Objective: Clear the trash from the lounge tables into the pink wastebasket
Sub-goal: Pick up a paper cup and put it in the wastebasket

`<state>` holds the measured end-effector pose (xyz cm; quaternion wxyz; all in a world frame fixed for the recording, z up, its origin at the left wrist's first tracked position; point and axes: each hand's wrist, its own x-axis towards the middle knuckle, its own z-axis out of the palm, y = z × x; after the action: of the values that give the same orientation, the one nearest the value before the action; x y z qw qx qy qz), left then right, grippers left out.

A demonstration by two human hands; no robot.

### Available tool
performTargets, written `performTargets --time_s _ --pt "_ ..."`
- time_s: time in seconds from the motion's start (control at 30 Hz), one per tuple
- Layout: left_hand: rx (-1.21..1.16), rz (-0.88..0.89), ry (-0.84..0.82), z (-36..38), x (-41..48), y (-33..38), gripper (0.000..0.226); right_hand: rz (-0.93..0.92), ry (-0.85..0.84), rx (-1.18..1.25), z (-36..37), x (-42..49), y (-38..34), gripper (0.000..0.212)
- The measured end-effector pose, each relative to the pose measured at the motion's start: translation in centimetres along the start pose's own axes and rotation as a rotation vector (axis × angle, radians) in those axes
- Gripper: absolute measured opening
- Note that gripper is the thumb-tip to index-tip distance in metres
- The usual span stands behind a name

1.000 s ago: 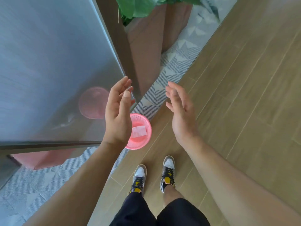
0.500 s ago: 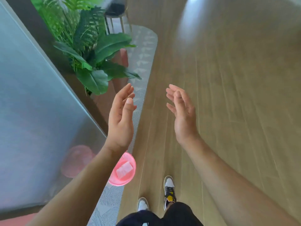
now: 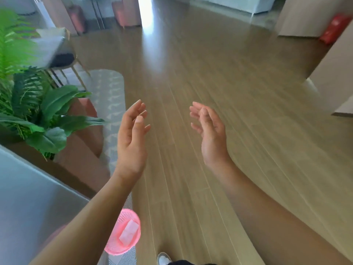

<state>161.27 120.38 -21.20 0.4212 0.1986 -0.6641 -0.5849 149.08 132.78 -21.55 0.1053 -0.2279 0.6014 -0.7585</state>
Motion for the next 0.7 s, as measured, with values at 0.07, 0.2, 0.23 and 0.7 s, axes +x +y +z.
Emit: performTargets --time_s 0.07,0.2,0.23,0.7 --pt "-0.031 0.009 -0.049 3.1 -0.7 0.8 0.042 -0.030 0.056 -0.018 -3.6 -0.5 -1.0 0.040" --pt "-0.080 0.035 -0.206 10.7 -3.4 2.4 0.044 -0.058 0.177 -0.062 -12.5 -2.3 -3.5 0.043" --pt "-0.089 0.045 -0.249 13.0 -4.5 2.9 0.043 -0.064 0.216 -0.073 -15.1 -3.1 -4.3 0.044" --pt "-0.370 0.014 -0.856 45.0 -26.9 10.0 0.035 -0.163 0.800 -0.272 -50.0 -20.8 -16.2 0.047"
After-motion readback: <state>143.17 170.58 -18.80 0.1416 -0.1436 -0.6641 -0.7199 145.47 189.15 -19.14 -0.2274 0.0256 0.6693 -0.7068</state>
